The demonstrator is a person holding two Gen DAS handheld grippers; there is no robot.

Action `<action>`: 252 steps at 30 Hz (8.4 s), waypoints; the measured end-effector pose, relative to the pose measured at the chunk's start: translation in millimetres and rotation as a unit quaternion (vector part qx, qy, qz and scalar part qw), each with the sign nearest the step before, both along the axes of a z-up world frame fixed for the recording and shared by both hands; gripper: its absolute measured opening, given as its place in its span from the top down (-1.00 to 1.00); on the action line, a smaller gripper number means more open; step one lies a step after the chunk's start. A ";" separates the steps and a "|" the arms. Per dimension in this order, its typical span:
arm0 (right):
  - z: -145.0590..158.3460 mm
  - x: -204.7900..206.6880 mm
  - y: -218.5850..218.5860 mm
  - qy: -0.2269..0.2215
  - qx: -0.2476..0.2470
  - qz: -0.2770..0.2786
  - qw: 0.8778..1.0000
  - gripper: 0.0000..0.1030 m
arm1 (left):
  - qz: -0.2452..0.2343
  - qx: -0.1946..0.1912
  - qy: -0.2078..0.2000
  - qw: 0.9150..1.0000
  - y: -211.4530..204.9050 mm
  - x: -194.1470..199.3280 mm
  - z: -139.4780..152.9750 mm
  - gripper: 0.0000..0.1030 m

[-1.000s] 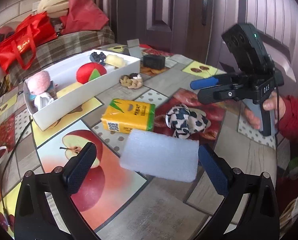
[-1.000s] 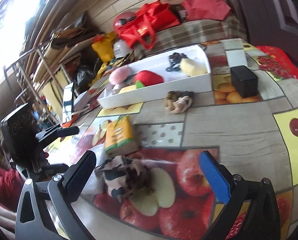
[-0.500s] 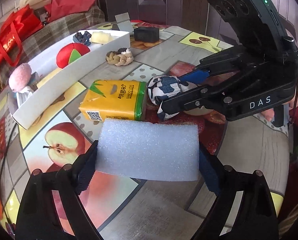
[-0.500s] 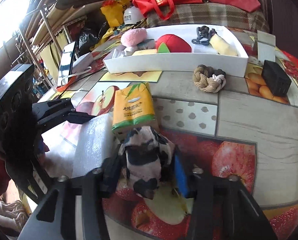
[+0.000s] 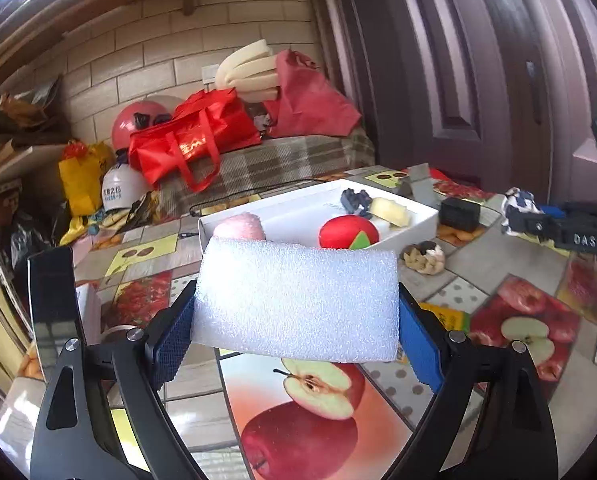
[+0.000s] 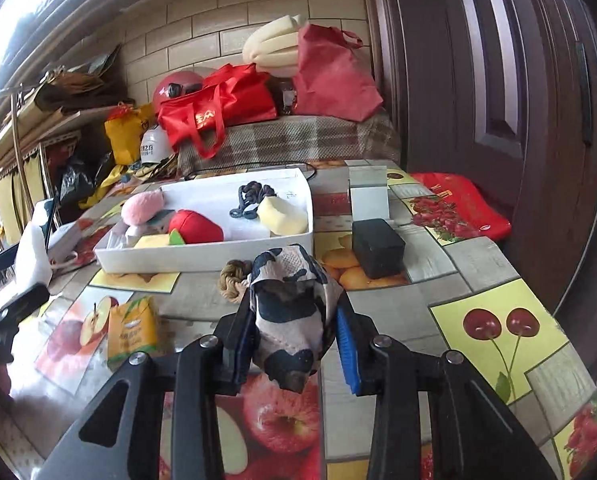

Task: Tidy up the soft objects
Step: 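Carry the foam block and cow-print cloth into the box and open both grippers, then move the left gripper to the yellow tissue pack while the right moves to the braided rope toy, then grasp the yellow tissue pack with the left gripper while the right grasps the braided rope toy, then carry the tissue pack and rope toy into the box and open both grippers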

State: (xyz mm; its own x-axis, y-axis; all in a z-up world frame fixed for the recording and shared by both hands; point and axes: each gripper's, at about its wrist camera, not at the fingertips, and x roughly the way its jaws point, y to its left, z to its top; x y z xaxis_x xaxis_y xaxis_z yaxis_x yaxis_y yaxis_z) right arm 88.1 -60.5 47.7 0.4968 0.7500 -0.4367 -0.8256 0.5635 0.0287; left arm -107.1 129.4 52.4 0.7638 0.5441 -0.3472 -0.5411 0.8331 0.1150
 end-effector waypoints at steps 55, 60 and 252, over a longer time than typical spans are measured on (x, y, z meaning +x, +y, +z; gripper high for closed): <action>0.0 41.9 210.3 -0.010 -0.031 0.004 0.999 0.21 | 0.127 -0.051 0.004 0.991 140.1 124.7 -1.3 -0.78; 0.5 41.8 210.9 -0.008 -0.029 0.004 1.000 0.20 | 0.127 -0.050 0.004 0.991 139.6 124.5 -0.9 -0.78; 9.3 27.3 187.0 -0.045 0.037 -0.018 0.998 -1.00 | 0.168 -0.064 -0.042 0.983 136.4 92.2 2.7 -0.99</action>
